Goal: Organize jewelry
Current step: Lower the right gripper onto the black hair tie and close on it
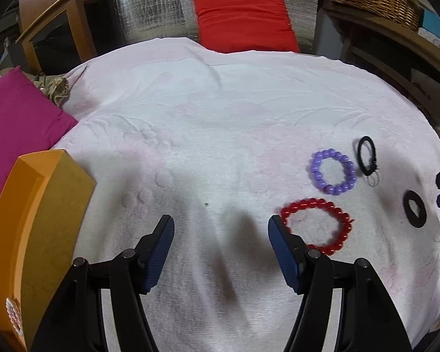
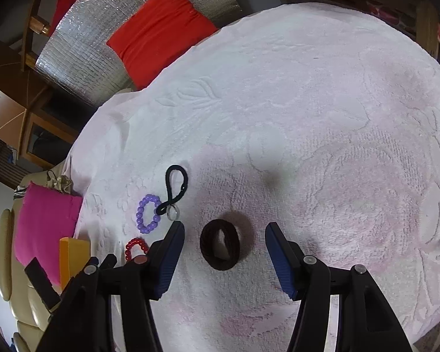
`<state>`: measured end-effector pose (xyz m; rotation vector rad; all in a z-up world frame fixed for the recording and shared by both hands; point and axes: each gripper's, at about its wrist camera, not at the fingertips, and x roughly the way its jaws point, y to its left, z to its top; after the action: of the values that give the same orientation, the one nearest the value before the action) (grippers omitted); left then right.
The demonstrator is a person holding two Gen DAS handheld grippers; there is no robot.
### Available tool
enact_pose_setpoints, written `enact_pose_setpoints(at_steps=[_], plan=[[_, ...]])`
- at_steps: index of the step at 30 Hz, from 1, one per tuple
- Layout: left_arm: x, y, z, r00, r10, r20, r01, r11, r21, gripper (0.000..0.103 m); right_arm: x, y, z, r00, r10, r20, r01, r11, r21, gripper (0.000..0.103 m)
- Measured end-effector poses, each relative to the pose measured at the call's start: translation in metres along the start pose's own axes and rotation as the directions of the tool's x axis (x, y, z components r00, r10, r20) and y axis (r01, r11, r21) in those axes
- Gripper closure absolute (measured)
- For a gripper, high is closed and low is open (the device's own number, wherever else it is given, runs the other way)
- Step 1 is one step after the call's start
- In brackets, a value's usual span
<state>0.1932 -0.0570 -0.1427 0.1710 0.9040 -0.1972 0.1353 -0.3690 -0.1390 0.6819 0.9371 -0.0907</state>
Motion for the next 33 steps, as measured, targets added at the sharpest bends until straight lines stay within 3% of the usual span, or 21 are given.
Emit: enact_pose_setpoints(at_steps=[4, 8, 25, 33], plan=[[0.002, -0.008, -0.001, 0.998, -0.058, -0.014, 0.058, 0.998, 0.007, 0.036, 0.005, -0.003, 0.0, 1.0, -0.01, -0.017, 0.01, 1.0, -0.009, 0.042], [0.005, -0.011, -0.001, 0.996, -0.08, -0.027, 0.081, 0.997, 0.006, 0.036, 0.015, -0.004, -0.002, 0.998, -0.025, -0.053, 0.024, 0.999, -0.026, 0.06], [0.011, -0.018, -0.004, 0.996, -0.075, -0.054, 0.077, 0.997, 0.023, 0.036, 0.031, 0.005, -0.005, 0.995, -0.095, -0.031, 0.093, 0.994, -0.065, 0.061], [0.015, -0.025, 0.0, 0.996, -0.07, -0.055, 0.071, 0.997, 0.025, 0.036, 0.035, 0.019, -0.008, 0.989, -0.15, 0.01, 0.149, 0.975, -0.163, 0.086]])
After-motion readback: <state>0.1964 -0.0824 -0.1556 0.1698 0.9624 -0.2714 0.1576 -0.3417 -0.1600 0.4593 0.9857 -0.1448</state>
